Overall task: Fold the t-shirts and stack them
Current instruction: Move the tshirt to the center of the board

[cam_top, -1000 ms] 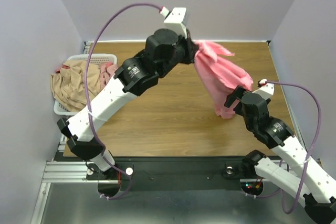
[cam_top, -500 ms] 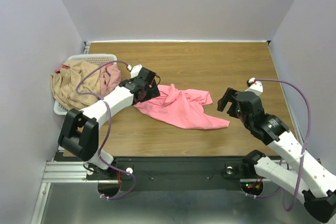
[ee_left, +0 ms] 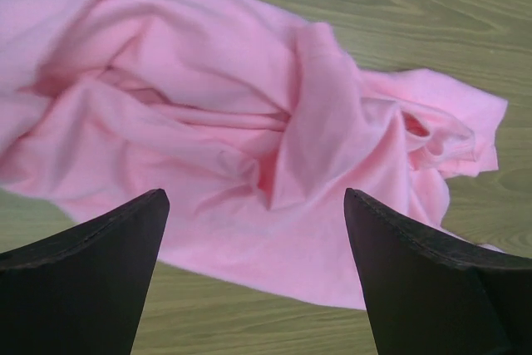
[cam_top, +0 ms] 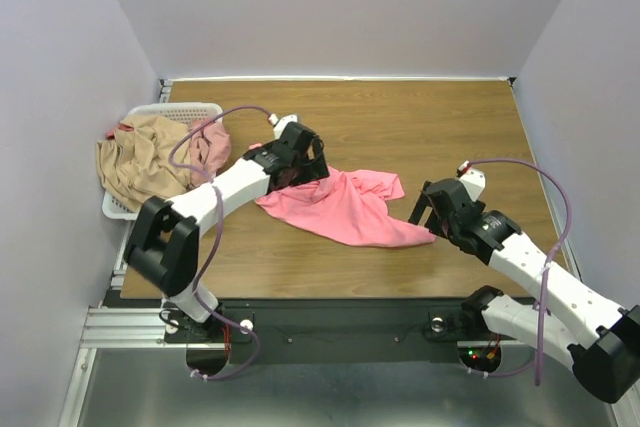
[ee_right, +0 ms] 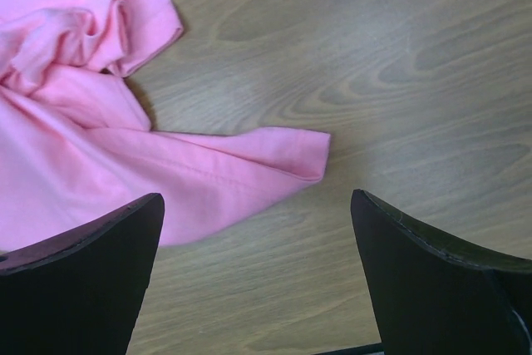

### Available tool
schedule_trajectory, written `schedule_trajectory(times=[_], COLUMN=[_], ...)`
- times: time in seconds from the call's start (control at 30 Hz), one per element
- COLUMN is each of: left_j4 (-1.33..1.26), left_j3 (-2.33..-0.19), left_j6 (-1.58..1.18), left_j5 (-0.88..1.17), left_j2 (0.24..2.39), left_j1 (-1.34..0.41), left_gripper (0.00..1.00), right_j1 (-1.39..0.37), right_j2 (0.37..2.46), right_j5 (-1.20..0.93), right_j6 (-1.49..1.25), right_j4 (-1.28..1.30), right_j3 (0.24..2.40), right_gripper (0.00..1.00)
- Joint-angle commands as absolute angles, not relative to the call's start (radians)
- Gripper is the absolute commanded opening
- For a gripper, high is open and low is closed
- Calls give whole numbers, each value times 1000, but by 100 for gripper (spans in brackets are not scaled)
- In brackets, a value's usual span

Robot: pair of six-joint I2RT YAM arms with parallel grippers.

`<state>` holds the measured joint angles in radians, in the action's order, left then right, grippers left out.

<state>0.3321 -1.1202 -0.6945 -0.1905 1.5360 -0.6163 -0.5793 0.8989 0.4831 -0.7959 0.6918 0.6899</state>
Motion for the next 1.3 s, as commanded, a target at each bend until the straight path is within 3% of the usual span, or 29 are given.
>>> schedule_trajectory(times=[0.0,0.4,0.63,0.73,0.97,1.07,1.17,1.27], left_j4=[276,391,428,460,497,499,500,502], left_j3=[-1261,-1558,-1624,-1657,-1683,-1671,-1658,-1637], left_j6=[-637,-626,-649,-679,-706,-715,-713,-716], left_j5=[-126,-219,-225,-259,-270,-270,-268,-276], left_j2=[1652,1937,2052,2081,2095,2069,2034,1993], left_j1=[-634,-641,-641,-640,-634,-635,-638,-641], left_gripper=[98,98,87,76,23,8,2,2], right_j1=[-580,-558,-554,-551,-546,-542,-540,-534], right_j2=[902,953,1015,1040,1095,1120,1146,1167], right_j5=[552,575,557,548,514,492,472,489], right_j6=[-893,-968,-980,-991,-1006,-1020,-1025,-1051], right_j4=[723,721,715,704,652,612,588,568], right_j3=[675,632,663,670,675,670,661,643], right_gripper=[100,100,100,100,100,100,98,96])
